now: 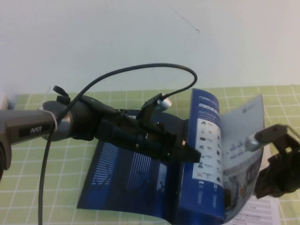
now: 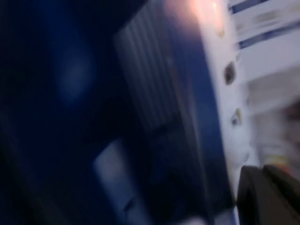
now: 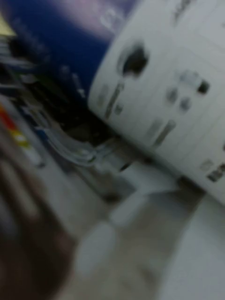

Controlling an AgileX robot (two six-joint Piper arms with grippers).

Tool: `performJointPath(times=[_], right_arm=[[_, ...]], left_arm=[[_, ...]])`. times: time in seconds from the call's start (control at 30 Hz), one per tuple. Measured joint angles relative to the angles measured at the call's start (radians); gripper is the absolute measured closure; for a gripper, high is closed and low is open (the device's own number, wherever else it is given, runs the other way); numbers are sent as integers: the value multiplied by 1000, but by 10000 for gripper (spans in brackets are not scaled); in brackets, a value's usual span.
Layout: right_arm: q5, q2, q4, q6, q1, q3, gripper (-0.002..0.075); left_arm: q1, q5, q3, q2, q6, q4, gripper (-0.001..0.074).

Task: Close book
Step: 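Close the open booklet and leave it lying on the table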

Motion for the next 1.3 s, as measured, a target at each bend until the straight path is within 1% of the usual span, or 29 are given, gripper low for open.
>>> performJointPath(times=[0.1,0.2,0.3,0.4,0.53,0.7,0.77,0.87,0.97,1.07,1.17,1.23,1.3], right_arm=[[11,-122,-169,141,0,-26,727],[54,-238,-306,273,0,-63,727],[85,-336,-318,303,0,-101,727],[97,-385,-242,248,2,-116,727],[115,-389,-99,136,4,-116,727],[115,-384,156,-102,7,-124,727],[112,-381,219,-173,7,-130,727],[107,-357,270,-229,9,-138,727],[109,-301,275,-248,9,-140,727],[111,-214,256,-253,9,-141,727],[111,-123,200,-211,9,-143,727],[109,-73,138,-171,9,-143,727],[108,-9,37,-103,9,-145,727]], left_arm=[[0,32,2,0,60,-87,738],[0,60,2,0,85,-127,738],[0,65,2,0,94,-137,738],[0,83,2,0,98,-137,738],[-2,169,-22,0,112,-121,738],[-21,198,-79,-11,83,-78,738],[-25,200,-100,-13,62,-72,738],[-25,200,-137,-24,41,-30,738],[-12,204,-172,-53,5,82,738],[10,178,-190,-92,-104,289,738],[29,87,-194,-116,-302,602,738],[36,29,-194,-118,-481,831,738],[43,-13,-192,-118,-617,1002,738]])
